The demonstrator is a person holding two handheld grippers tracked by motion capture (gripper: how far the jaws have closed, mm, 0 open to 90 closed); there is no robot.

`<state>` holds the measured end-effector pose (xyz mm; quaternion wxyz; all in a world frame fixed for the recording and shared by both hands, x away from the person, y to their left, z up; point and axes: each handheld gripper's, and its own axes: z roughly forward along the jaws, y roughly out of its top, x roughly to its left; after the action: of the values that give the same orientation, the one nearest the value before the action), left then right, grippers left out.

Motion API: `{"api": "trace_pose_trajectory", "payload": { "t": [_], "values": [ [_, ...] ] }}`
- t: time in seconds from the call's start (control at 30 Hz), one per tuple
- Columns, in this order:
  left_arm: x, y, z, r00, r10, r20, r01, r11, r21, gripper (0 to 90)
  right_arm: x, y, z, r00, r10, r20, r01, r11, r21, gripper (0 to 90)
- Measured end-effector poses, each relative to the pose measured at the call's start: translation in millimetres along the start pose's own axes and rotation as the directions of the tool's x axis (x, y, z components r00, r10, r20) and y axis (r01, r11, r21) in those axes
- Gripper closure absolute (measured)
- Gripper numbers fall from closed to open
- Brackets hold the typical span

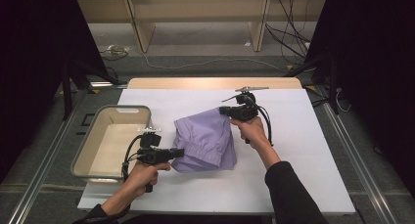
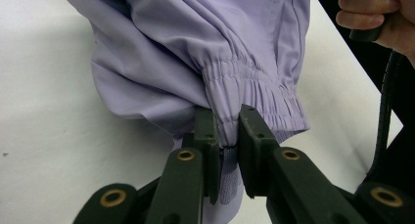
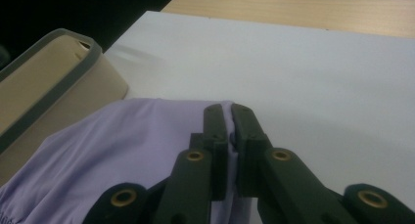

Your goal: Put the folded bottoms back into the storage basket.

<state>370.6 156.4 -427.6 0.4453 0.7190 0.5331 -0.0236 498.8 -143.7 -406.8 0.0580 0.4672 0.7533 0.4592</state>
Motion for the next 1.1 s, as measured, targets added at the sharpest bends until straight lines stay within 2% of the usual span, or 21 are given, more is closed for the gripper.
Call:
{"api": "trace_pose_trajectory", "payload": {
  "t": [0.33, 0.83, 1.1],
  "values": [
    [-1.6, 2.6, -10.3, 0.9999, 0.014, 0.005, -0.014, 0.9998, -0.014, 79.8, 10.5, 5.6, -5.6, 0.9998, -0.008, -0.02, 0.008, 0.999, -0.037, 86.4],
    [-0.6, 3.2, -25.2, 0.9996, 0.026, 0.011, -0.026, 0.9991, -0.034, 79.8, 16.5, 9.3, -9.8, 0.9994, -0.012, -0.033, 0.01, 0.998, -0.056, 86.4],
    [1.7, 2.8, -33.4, 0.9995, 0.031, 0.012, -0.03, 0.9988, -0.038, 79.8, 26.3, 10.9, -8.1, 0.9986, -0.024, -0.048, 0.021, 0.998, -0.064, 86.4]
  ]
}}
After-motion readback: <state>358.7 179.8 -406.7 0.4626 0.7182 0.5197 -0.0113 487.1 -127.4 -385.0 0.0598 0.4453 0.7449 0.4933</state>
